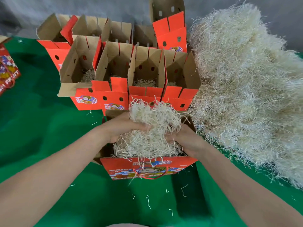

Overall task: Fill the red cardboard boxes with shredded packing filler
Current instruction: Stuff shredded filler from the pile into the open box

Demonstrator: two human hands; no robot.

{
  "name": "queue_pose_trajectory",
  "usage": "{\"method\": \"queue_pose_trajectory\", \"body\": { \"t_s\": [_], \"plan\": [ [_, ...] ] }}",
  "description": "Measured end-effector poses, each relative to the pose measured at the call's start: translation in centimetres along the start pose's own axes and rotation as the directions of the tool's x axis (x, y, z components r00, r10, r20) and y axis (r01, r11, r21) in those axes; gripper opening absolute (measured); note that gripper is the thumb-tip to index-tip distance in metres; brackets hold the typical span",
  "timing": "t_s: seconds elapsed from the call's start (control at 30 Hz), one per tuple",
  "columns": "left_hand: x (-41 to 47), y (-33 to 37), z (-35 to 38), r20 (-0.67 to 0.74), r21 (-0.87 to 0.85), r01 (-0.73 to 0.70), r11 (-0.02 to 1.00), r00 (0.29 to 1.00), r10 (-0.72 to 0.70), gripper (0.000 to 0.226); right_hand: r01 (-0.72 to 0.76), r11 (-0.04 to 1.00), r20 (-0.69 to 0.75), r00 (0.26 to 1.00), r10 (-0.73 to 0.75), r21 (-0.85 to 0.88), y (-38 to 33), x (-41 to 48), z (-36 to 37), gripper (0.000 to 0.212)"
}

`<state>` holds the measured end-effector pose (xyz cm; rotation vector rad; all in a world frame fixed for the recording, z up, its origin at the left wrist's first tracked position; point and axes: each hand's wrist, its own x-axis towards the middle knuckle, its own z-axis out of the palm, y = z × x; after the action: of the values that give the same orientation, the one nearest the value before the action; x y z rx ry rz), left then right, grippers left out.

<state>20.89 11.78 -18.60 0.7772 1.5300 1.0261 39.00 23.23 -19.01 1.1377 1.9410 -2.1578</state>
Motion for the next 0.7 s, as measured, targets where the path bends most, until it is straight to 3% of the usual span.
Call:
{"method": "queue_pose_trajectory", "body": {
  "t_s": [0.07,0.2,0.23,0.3,0.37,0.47,0.53,0.57,0.63,0.7],
  "plan": [
    [0.3,-0.4,0.7,0.062,0.112,0.004,0.994,0.998,-0.011,0.035,0.004,1.0,-0.055,0.998,-0.003,0.007,-0.1,0.4,0.7,0.046],
    [0.2,-0.8,0.7,-0.041,0.257,-0.032,0.966,0.998,0.044,0.029,0.067,0.973,-0.131,0.991,-0.038,0.223,-0.8,0.3,-0.9,0.099],
    [0.0,-0.7,0.4,-0.075,0.268,-0.043,0.962,0.995,0.066,0.027,0.063,0.973,-0.119,0.992,-0.037,0.222,-0.8,0.1,-1.5,0.1],
    [-0.2,-0.5,-0.8,-0.144,0.321,-0.033,0.947,0.986,0.083,0.027,0.062,0.981,-0.107,0.993,-0.043,0.185,-1.0,-0.4,-2.5,0.069],
    [-0.3,-0.5,-2.0,-0.232,0.403,0.071,0.912,0.972,0.026,0.051,0.044,0.99,-0.119,0.992,-0.028,0.138,-1.1,-0.8,-3.4,0.051],
    [-0.3,-0.9,-2.5,-0.256,0.445,0.122,0.887,0.967,-0.004,0.068,0.042,0.999,-0.085,0.995,-0.041,0.006,-0.9,-0.9,-4.4,0.083],
    [-0.4,-1.1,-2.5,-0.283,0.488,0.135,0.863,0.959,0.01,0.055,0.054,0.988,-0.109,0.992,-0.07,-0.147,-1.0,-1.1,-4.3,0.088],
    [-0.6,-1.1,-2.5,-0.291,0.505,0.126,0.854,0.956,0.031,0.042,0.055,0.96,-0.125,0.988,-0.092,-0.274,-1.0,-1.1,-4.5,0.079],
    [-0.7,-1.2,-3.0,-0.278,0.489,0.068,0.87,0.957,0.081,0.03,0.098,0.866,-0.139,0.972,-0.189,-0.49,-1.3,-1.5,-4.7,0.043],
    [-0.8,-1.0,-3.4,-0.272,0.39,0.02,0.92,0.958,0.095,0.04,0.137,0.803,-0.166,0.945,-0.281,-0.58,-1.7,-1.8,-4.8,0.027]
  ]
}}
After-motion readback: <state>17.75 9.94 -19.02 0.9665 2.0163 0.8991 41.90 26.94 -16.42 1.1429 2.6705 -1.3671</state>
